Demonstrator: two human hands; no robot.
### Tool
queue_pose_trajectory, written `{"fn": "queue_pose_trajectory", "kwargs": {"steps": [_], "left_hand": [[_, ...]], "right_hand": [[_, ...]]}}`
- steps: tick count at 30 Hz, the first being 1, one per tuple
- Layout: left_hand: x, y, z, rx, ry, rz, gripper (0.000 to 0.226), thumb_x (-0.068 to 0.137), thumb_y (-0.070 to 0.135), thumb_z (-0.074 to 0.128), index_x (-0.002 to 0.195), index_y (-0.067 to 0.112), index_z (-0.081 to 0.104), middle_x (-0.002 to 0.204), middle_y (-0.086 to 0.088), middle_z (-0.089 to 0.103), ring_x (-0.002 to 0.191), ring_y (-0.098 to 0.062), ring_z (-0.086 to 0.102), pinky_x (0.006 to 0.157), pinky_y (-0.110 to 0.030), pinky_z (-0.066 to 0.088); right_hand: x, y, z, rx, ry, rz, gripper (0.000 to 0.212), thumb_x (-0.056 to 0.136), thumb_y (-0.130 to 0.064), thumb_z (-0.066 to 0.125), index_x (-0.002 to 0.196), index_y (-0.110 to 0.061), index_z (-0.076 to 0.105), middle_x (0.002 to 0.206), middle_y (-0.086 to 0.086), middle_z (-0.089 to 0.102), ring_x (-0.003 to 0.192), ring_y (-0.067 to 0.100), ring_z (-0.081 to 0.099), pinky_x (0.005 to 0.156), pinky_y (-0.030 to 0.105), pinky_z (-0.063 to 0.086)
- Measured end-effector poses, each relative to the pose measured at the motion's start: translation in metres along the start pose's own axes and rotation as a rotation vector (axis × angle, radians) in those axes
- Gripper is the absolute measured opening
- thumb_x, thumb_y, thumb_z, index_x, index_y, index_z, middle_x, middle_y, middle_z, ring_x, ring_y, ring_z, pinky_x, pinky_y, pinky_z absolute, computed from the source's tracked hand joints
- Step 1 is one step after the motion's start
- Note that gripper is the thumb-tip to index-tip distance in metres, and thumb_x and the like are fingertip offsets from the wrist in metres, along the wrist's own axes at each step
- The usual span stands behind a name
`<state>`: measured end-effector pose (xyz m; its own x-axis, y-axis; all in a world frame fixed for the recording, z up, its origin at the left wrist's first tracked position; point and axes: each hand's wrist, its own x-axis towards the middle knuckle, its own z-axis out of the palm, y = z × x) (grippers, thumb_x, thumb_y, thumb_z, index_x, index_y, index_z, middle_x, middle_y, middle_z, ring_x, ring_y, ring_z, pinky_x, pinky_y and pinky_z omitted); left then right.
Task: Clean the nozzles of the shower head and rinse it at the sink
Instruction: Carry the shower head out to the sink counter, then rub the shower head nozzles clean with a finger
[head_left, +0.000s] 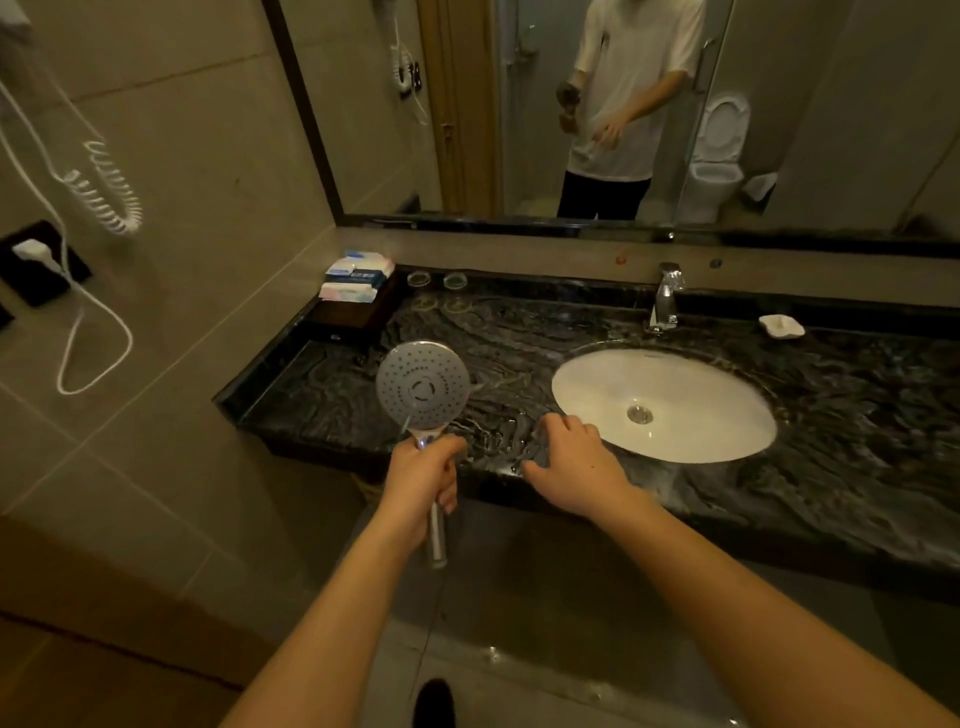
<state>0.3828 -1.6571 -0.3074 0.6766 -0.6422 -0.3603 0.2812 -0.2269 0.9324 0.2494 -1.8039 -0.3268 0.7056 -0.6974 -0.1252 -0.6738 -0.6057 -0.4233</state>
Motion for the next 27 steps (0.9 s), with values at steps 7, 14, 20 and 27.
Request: {"fn": "queue_pose_trajectory", "kwargs": {"steps": [7, 14, 20, 27], "left_hand": [[0.095, 0.015, 0.006, -0.023, -0.002, -0.031, 0.028, 0.096, 0.015, 0.062, 0.074, 0.013, 0.045, 0.049, -0.004, 0.034, 0.038, -0.018, 0.032, 0.042, -0.028, 0.029], [0.217, 0.042, -0.018, -0.016, -0.006, -0.079, 0.031, 0.096, 0.015, 0.061, 0.069, 0.013, 0.046, 0.046, -0.002, 0.035, 0.036, -0.017, 0.033, 0.041, -0.027, 0.031], [0.304, 0.056, -0.050, -0.047, 0.010, -0.160, 0.034, 0.095, 0.012, 0.061, 0.066, 0.014, 0.043, 0.045, -0.004, 0.033, 0.034, -0.017, 0.030, 0.039, -0.024, 0.028], [0.362, 0.046, -0.076, -0.089, 0.078, -0.264, 0.034, 0.092, 0.013, 0.063, 0.066, 0.016, 0.041, 0.046, -0.003, 0.032, 0.034, -0.017, 0.029, 0.040, -0.025, 0.027]], "right_hand": [[0.087, 0.013, 0.009, 0.024, -0.061, 0.043, 0.059, 0.090, -0.047, 0.057, 0.138, -0.020, 0.037, 0.136, 0.007, 0.045, 0.126, 0.027, 0.042, 0.101, 0.042, 0.046], [0.204, -0.011, 0.022, 0.013, -0.082, 0.100, 0.062, 0.091, -0.048, 0.056, 0.140, -0.017, 0.037, 0.140, 0.009, 0.044, 0.128, 0.030, 0.043, 0.101, 0.044, 0.046], [0.291, -0.039, 0.056, 0.034, -0.183, 0.159, 0.059, 0.092, -0.048, 0.056, 0.138, -0.015, 0.039, 0.140, 0.012, 0.044, 0.130, 0.032, 0.043, 0.102, 0.044, 0.044], [0.350, -0.060, 0.109, 0.149, -0.284, 0.241, 0.051, 0.094, -0.051, 0.053, 0.128, -0.014, 0.046, 0.130, 0.009, 0.052, 0.112, 0.027, 0.056, 0.083, 0.038, 0.049]]}}
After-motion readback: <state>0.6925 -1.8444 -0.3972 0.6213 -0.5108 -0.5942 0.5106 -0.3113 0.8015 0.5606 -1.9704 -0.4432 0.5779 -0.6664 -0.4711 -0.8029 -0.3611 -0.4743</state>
